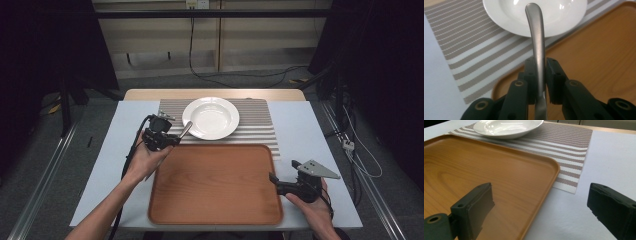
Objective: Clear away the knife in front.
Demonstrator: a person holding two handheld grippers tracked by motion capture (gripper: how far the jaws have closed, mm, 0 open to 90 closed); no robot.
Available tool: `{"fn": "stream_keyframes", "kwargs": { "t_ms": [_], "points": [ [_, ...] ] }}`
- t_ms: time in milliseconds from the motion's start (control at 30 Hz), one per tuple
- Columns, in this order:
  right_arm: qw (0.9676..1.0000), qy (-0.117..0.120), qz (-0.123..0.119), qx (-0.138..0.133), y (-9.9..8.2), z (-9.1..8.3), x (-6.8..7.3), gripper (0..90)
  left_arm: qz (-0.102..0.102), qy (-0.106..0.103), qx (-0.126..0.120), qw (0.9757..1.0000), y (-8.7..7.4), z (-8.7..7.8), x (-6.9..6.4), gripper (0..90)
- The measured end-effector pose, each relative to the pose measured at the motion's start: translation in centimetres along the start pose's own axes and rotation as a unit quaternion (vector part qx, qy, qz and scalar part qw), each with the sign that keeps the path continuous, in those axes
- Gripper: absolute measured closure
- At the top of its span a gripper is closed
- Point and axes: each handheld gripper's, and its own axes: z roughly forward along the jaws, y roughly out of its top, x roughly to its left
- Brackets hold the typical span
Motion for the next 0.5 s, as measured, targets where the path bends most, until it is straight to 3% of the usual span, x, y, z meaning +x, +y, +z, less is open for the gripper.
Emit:
{"fn": "stream_keyframes", "kwargs": {
  "t_ms": [100, 233, 300, 500],
  "points": [
    [1.0, 0.0, 0.001, 0.0, 0.0, 0.0, 0.0, 6.2, -0.004, -0.014, -0.001, 0.9999, -0.6, 0.2, -0.7, 80.1],
    [1.0, 0.0, 0.0, 0.001, 0.0, 0.1, 0.0, 6.2, 0.006, -0.014, 0.004, 0.9999, -1.1, 0.3, -1.8, 80.1],
    [1.0, 0.0, 0.0, 0.0, 0.0, 0.1, 0.0, 6.2, 0.0, -0.02, 0.002, 0.9998, -1.3, 0.4, -2.2, 80.1],
    [1.0, 0.001, 0.0, 0.001, 0.0, 0.0, 0.0, 6.2, 0.004, -0.035, 0.02, 0.9992, -2.7, 1.1, -3.3, 80.1]
  ]
}}
